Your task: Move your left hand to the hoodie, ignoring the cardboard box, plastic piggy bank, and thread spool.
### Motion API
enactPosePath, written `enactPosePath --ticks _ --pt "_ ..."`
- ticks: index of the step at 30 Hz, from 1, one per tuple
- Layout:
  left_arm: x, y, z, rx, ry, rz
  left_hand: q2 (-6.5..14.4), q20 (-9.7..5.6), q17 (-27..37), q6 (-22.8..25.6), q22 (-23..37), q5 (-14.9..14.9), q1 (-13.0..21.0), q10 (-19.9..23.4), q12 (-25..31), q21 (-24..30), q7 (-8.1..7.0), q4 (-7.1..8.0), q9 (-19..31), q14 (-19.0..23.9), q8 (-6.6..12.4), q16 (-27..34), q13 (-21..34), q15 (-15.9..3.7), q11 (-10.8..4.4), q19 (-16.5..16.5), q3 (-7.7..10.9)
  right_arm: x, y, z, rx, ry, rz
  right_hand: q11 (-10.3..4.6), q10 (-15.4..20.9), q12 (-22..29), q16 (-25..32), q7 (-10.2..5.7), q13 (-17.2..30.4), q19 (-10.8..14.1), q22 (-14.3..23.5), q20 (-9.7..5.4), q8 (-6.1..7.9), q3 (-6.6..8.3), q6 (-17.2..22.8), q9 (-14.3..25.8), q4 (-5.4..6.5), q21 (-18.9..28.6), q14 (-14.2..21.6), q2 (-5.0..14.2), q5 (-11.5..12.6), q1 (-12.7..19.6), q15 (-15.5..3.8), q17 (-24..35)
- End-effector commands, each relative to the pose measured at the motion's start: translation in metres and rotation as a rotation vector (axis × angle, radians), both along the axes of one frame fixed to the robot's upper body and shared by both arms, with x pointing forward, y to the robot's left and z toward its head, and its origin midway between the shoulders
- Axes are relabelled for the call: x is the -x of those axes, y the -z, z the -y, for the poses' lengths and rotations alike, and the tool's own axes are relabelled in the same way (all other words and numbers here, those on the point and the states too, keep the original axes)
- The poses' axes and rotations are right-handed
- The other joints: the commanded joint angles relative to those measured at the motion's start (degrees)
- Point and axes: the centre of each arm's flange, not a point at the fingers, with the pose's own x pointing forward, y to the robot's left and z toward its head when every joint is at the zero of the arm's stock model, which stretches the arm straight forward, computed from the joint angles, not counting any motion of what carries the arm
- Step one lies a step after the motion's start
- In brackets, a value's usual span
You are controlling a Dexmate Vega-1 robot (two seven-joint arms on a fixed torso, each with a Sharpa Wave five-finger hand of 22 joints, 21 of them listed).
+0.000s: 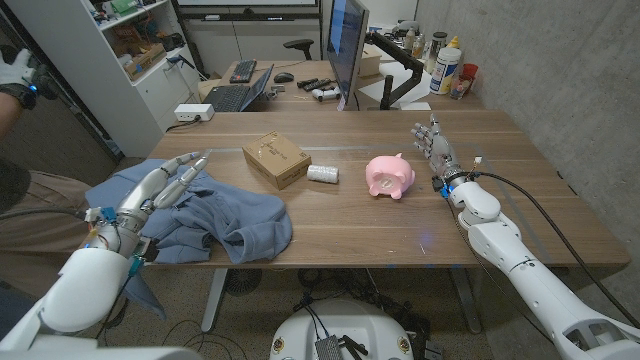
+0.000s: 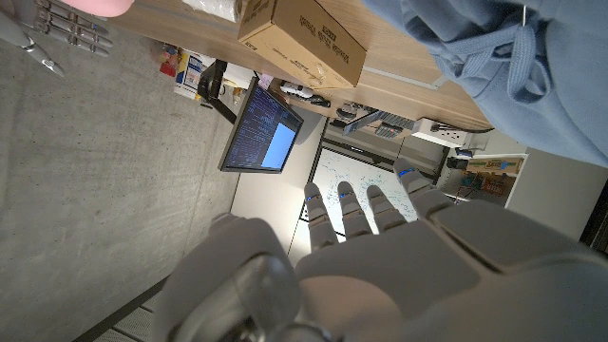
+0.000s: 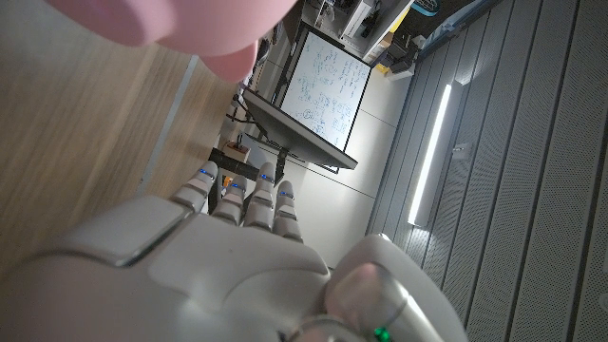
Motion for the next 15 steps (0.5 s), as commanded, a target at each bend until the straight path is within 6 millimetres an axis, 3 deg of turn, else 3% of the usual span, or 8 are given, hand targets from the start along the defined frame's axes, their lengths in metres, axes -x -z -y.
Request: enactPosePath --ticks 1,15 --pt "-0.0012 0.0037 -0.0117 0.011 -0.027 -0.012 -0.03 0.14 0.03 -0.16 0.17 0.20 0.63 -0.09 0.25 0.23 -0.17 -0.29 0.13 -0.66 0.18 0.31 0.12 -0.06 0.12 -0.19 0.05 0.0013 0.0001 -0.0003 -0.005 0.010 0.000 0.14 -0.18 -0.25 0.15 -0.13 0.15 -0.28 0.19 0.01 -0.09 0.33 -0.03 0.20 0.27 0.16 -0.28 1.70 -0.17 0.06 0.05 0.17" --pt "-0.0033 0.0068 -0.0182 0.027 -0.039 -0.014 0.00 0.14 0.03 -0.18 0.16 0.25 0.72 -0.10 0.31 0.30 -0.20 -0.34 0.13 -0.48 0.26 0.50 0.12 -0.06 0.09 -0.21 0.11 0.0001 -0.0021 -0.0035 0.006 0.011 0.002 0.17 -0.20 -0.25 0.18 -0.06 0.15 -0.29 0.18 0.02 -0.07 0.35 0.01 0.20 0.28 0.19 -0.31 1.71 -0.19 0.05 0.01 0.17"
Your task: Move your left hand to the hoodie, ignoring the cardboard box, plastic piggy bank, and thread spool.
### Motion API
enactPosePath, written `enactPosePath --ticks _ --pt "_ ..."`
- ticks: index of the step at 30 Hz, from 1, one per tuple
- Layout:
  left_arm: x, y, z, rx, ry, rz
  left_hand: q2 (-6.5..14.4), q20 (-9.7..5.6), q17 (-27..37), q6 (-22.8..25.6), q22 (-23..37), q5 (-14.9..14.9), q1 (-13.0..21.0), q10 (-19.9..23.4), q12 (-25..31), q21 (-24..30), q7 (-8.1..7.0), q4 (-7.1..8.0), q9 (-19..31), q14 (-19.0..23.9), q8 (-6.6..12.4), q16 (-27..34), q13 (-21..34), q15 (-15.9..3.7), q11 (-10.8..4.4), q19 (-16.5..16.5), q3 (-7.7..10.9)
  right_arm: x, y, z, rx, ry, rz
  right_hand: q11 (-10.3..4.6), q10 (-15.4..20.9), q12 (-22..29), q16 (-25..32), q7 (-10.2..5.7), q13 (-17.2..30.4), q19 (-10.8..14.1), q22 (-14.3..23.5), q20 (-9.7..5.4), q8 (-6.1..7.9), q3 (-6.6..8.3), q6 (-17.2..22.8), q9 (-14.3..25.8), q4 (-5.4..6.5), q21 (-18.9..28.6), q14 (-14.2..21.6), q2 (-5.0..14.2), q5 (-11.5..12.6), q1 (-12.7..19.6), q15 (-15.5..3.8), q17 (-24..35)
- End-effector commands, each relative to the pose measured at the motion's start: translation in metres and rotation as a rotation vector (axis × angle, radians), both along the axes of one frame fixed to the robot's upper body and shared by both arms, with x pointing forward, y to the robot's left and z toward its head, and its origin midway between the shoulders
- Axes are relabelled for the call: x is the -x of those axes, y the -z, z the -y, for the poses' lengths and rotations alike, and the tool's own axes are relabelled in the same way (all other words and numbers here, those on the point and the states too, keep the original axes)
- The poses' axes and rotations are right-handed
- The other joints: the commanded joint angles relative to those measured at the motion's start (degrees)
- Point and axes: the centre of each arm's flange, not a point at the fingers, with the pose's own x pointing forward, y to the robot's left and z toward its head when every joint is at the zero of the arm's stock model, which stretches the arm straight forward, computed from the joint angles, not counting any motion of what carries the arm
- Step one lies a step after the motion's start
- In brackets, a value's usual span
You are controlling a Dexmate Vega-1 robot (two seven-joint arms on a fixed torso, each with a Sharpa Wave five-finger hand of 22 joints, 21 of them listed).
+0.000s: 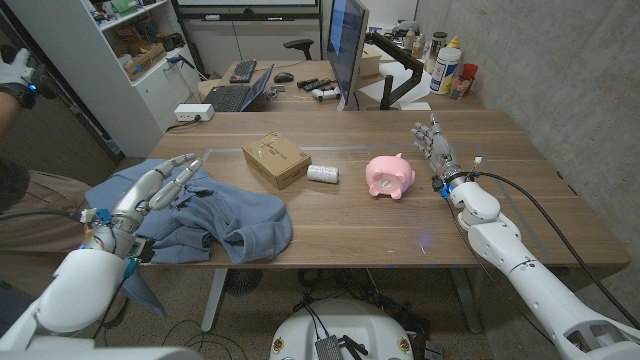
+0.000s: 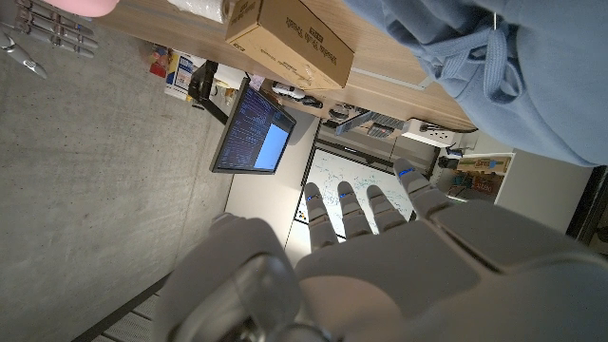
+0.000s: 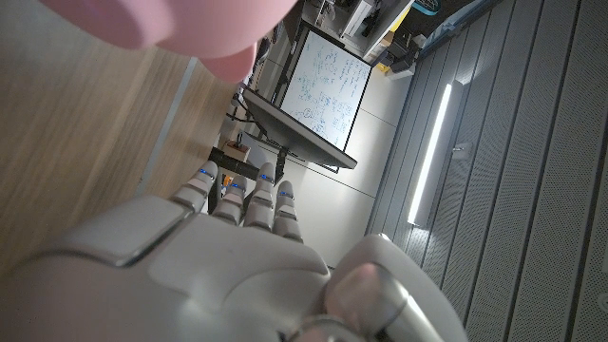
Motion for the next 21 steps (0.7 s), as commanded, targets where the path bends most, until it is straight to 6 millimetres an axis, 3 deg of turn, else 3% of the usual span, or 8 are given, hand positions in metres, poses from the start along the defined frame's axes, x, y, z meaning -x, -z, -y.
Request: enactPosePath --ticks 1,9,12,21 --pt "-0.0032 0.0034 -0.0068 0.013 -0.009 -0.005 0.00 0.14 0.03 -0.19 0.16 0.25 0.72 -0.15 0.29 0.30 -0.21 -0.35 0.13 -0.51 0.26 0.29 0.12 -0.08 0.14 -0.22 0.11 -0.0004 -0.0026 -0.0024 0.006 0.003 0.000 -0.10 0.04 -0.24 0.18 -0.07 0.15 -0.31 0.19 0.02 -0.07 0.35 0.01 0.20 0.28 0.18 -0.30 1.71 -0.19 0.05 0.03 0.17" --pt "-0.0065 0.0043 -0.0107 0.016 -0.022 -0.003 0.02 -0.15 0.04 -0.22 0.16 0.27 0.75 -0.18 0.31 0.30 -0.13 -0.37 0.13 -1.12 0.29 0.12 0.12 0.17 0.21 -0.31 0.14 -0.0012 -0.0038 -0.0051 0.010 0.004 0.000 -0.10 0.00 -0.25 0.19 -0.08 0.15 -0.33 0.19 0.03 -0.07 0.36 0.03 0.20 0.29 0.19 -0.32 1.71 -0.20 0.05 -0.05 0.17" --pt "-0.0065 0.0041 -0.0116 0.016 -0.026 -0.003 0.03 -1.48 0.05 -0.09 0.16 0.31 0.81 -0.22 0.33 0.38 0.01 -0.40 0.13 -1.23 0.38 0.16 0.12 -0.32 0.40 -0.21 0.18 -0.0014 -0.0040 -0.0061 0.011 0.005 0.000 -0.11 -0.01 -0.25 0.20 -0.07 0.15 -0.33 0.19 0.03 -0.05 0.36 0.06 0.20 0.29 0.19 -0.32 1.71 -0.20 0.04 0.02 0.17" --pt "-0.0095 0.0057 -0.0156 0.029 -0.041 0.012 0.01 -1.36 0.05 -0.04 0.15 0.34 0.86 -0.30 0.34 0.41 0.04 -0.44 0.13 -1.26 0.42 0.22 0.11 -0.36 0.32 -0.18 0.20 -0.0009 -0.0015 -0.0074 0.010 0.004 -0.005 -0.20 -0.06 -0.27 0.21 -0.15 0.15 -0.35 0.19 0.04 -0.07 0.37 0.02 0.20 0.29 0.20 -0.34 1.71 -0.21 0.04 0.01 0.17"
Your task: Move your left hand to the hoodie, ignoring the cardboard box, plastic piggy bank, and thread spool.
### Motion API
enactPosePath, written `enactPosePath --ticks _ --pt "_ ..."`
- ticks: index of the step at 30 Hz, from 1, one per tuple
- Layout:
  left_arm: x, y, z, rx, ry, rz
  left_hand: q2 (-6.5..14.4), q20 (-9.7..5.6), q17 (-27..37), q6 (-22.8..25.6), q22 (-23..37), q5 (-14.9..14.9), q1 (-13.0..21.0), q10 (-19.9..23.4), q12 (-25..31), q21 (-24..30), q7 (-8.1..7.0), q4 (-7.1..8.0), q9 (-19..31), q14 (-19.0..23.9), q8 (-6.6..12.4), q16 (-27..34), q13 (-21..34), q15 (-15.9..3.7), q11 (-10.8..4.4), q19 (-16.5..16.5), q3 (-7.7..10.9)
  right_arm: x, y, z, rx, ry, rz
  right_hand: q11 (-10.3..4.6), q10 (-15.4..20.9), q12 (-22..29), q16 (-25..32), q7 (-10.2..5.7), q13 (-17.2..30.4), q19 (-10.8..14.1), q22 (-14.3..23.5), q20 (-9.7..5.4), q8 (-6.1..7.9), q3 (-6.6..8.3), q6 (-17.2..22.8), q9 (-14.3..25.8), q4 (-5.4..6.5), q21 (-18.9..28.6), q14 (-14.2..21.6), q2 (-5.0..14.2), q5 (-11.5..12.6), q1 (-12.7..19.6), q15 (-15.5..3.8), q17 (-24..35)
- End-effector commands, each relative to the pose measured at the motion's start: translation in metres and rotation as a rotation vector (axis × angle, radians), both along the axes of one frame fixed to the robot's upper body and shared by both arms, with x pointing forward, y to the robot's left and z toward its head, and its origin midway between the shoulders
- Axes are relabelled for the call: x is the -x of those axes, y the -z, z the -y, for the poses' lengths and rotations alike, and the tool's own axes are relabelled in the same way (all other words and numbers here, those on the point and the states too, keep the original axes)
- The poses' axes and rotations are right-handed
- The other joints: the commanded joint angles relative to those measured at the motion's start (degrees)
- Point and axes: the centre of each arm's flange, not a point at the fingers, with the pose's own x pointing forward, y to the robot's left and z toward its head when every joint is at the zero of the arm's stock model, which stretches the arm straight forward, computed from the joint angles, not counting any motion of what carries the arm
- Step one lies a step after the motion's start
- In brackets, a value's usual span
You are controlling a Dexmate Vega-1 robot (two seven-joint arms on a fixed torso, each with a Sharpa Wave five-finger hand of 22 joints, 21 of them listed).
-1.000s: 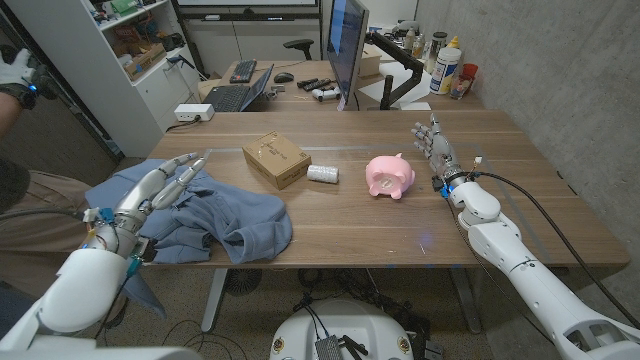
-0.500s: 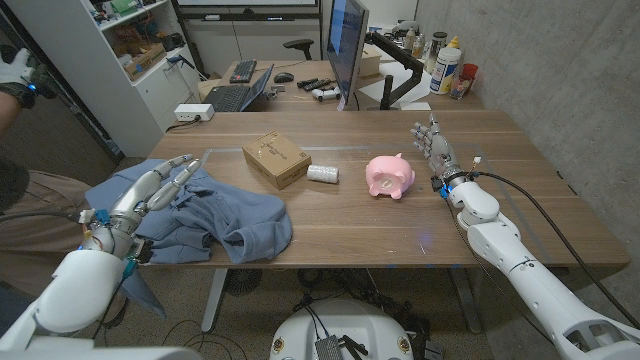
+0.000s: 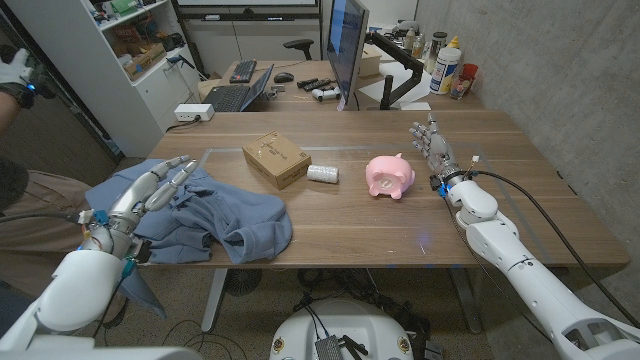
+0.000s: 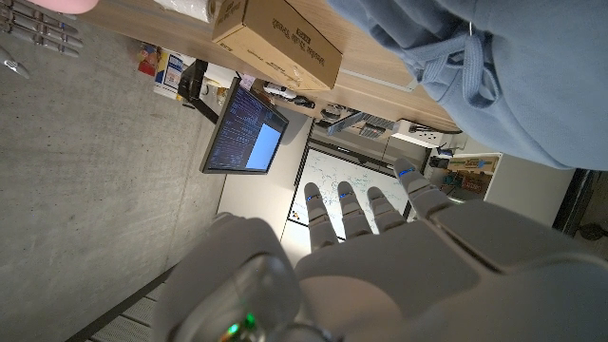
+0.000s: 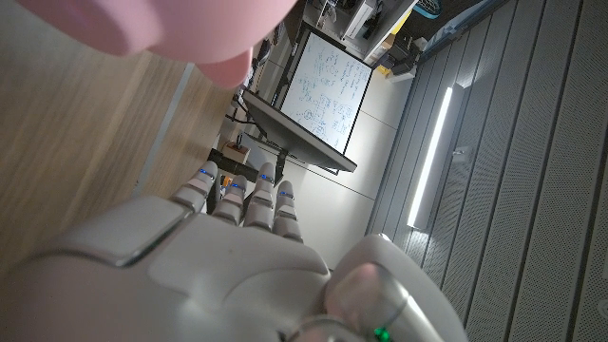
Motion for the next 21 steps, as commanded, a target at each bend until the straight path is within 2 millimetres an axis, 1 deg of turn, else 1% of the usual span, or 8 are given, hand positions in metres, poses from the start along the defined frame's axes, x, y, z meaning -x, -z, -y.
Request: enactPosePath --ticks 1,13,21 --pt "-0.005 0.002 -0.006 0.016 -0.022 0.013 0.25 -0.23 0.05 -0.05 0.15 0.34 0.63 0.02 0.34 0.41 0.01 -0.20 0.13 -0.42 0.41 0.22 0.11 -0.11 -0.02 -0.08 -0.04 0.000 0.002 -0.003 0.002 -0.001 -0.005 -0.19 -0.07 -0.27 0.21 -0.15 0.15 -0.34 0.18 0.04 -0.07 0.37 0.02 0.20 0.29 0.20 -0.34 1.71 0.05 0.04 0.01 0.17" --pt "-0.014 0.002 -0.006 0.023 -0.016 0.012 0.24 -0.09 0.05 -0.02 0.15 0.38 0.67 0.00 0.37 0.45 0.04 -0.24 0.13 -0.45 0.45 0.28 0.11 0.10 -0.06 -0.06 -0.02 0.002 0.004 0.001 -0.004 0.005 -0.009 -0.13 0.03 -0.22 0.22 -0.15 0.15 -0.38 0.18 0.05 -0.07 0.39 0.03 0.20 0.29 0.21 -0.36 1.71 0.04 0.04 0.00 0.17" --pt "-0.017 0.002 -0.007 0.034 -0.023 0.016 0.23 -0.15 0.06 -0.02 0.15 0.41 0.71 -0.09 0.37 0.51 0.04 -0.27 0.12 -0.52 0.46 0.30 0.11 0.12 -0.07 0.05 0.01 0.003 0.004 0.004 -0.009 0.007 -0.005 -0.15 -0.05 -0.25 0.22 -0.14 0.15 -0.38 0.18 0.02 -0.06 0.39 0.06 0.20 0.30 0.22 -0.38 1.70 0.03 0.03 0.03 0.16"
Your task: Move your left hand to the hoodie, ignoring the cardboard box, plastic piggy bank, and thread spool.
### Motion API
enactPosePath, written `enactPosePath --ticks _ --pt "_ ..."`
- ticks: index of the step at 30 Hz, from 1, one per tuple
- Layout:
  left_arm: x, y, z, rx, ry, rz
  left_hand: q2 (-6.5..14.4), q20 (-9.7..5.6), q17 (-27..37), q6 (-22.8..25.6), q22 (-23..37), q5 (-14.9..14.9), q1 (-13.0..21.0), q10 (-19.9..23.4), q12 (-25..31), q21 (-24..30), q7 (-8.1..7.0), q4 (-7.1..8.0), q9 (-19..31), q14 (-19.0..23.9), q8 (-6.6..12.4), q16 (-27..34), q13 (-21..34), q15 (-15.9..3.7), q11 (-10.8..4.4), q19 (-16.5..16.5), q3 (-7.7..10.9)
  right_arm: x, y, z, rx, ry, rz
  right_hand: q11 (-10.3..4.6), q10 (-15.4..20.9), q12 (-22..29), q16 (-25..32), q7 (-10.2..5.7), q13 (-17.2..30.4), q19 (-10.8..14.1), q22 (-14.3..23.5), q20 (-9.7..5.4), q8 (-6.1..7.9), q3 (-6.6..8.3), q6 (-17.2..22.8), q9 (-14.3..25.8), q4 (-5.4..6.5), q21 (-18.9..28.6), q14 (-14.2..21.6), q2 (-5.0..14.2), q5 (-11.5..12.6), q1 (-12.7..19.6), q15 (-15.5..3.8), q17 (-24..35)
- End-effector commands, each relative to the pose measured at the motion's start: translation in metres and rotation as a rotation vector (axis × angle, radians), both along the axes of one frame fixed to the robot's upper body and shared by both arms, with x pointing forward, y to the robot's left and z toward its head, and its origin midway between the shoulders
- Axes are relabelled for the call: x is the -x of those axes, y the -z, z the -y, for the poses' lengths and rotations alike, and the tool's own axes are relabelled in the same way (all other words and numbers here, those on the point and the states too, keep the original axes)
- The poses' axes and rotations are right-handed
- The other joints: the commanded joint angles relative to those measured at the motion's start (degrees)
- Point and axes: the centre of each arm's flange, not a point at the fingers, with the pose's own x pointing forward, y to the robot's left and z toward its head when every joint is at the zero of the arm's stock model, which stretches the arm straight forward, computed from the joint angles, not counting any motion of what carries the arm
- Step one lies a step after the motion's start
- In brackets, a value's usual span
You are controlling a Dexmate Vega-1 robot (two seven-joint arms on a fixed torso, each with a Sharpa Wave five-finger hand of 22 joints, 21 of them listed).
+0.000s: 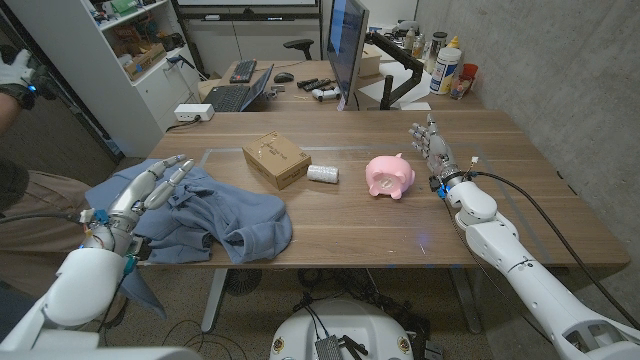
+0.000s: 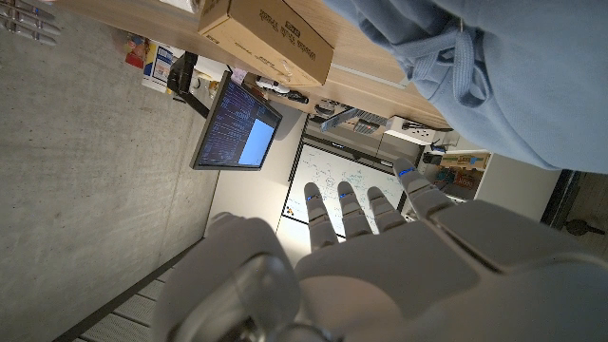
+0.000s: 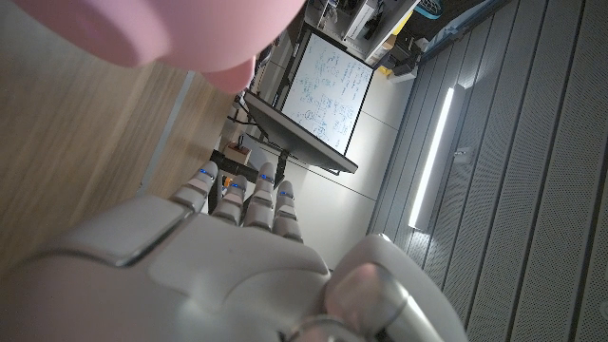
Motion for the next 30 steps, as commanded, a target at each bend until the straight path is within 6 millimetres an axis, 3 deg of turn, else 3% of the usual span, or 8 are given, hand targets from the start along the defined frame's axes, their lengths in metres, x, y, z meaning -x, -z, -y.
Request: enactPosePath --ticks 1,30 --pt "-0.0055 0.0009 -0.0014 0.013 -0.013 0.002 0.23 -0.11 0.06 0.00 0.15 0.30 0.71 -0.12 0.36 0.28 0.07 -0.27 0.13 -0.53 0.25 0.31 0.11 0.11 -0.04 0.00 0.01 0.0014 0.0008 0.0042 -0.007 0.003 0.003 -0.13 -0.03 -0.24 0.22 -0.14 0.15 -0.38 0.18 0.02 -0.06 0.15 0.06 0.20 0.05 0.22 -0.37 1.70 0.04 0.03 0.03 0.16" --pt "-0.0084 0.0084 -0.0041 0.050 -0.035 -0.014 0.40 -0.21 0.08 -0.77 0.16 0.41 0.83 -1.28 0.06 0.04 -0.07 -0.33 0.13 -1.63 0.00 0.11 0.11 0.21 0.05 -0.89 0.17 0.0054 -0.0010 0.0133 -0.008 0.006 0.021 -0.20 -0.04 -0.23 0.17 -0.08 0.14 -0.42 0.18 -0.13 -0.06 0.19 0.08 0.20 0.04 0.24 -0.64 1.70 0.03 0.05 -0.46 0.15"
